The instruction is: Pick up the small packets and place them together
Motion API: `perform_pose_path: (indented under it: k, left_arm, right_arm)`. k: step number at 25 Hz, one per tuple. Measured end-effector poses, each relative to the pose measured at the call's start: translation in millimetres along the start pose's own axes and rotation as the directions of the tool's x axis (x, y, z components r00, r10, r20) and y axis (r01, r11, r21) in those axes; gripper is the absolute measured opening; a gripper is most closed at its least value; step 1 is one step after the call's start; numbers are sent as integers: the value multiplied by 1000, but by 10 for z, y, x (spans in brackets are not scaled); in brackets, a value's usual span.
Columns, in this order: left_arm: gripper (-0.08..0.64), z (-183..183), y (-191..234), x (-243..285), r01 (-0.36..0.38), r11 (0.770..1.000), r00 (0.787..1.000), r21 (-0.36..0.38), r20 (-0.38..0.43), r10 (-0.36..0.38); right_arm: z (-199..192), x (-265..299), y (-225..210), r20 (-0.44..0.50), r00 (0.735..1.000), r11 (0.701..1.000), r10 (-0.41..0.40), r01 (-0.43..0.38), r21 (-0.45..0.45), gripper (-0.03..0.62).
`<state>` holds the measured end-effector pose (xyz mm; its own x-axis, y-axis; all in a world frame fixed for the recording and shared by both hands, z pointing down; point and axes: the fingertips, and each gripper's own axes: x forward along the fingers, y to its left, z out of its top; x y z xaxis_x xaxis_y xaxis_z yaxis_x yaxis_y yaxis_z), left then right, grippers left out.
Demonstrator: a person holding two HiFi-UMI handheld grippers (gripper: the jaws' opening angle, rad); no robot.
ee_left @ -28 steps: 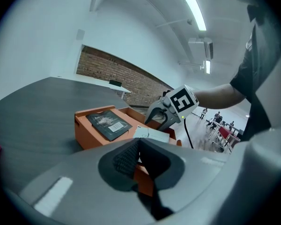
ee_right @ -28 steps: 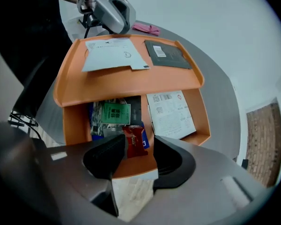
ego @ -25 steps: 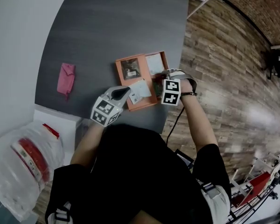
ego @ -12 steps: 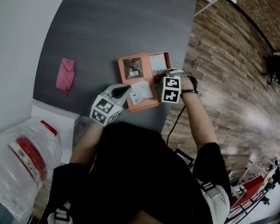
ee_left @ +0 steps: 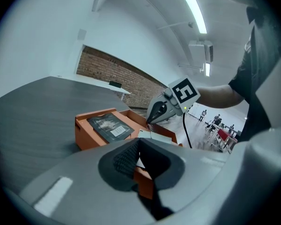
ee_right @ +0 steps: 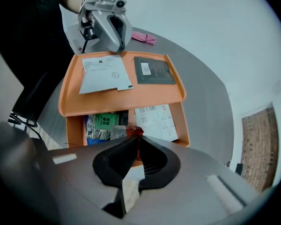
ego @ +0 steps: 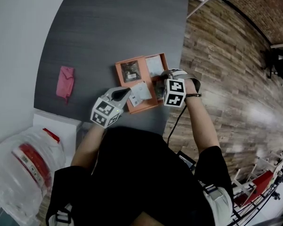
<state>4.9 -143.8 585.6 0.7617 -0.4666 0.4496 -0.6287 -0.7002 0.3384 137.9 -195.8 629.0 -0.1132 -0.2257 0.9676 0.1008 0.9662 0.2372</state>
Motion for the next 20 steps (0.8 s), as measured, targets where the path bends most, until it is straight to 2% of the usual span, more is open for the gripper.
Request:
perform_pose_path:
  k: [6,12,15,20]
  left_arm:
    - [-2,46,-30,-51,10,1000,1000,17,16,-10]
    - [-2,102,4,-119,1,1000,999,30,41,-2]
    - [-2,131,-9,-190,-14,1000,999,26,49,13]
    - [-2,117,39,-358,-58,998,996,20,67,56]
  right_arm:
    - [198,-452,-216,52,991,992,-122,120,35,14]
    - [524,-805,-419,127,968,976,-217,214,41,14]
    - [730,-869,-471,169,962,977,-214,211,35,14]
    - [1084,-725,-460,203,965,984,-164,174,-33,14]
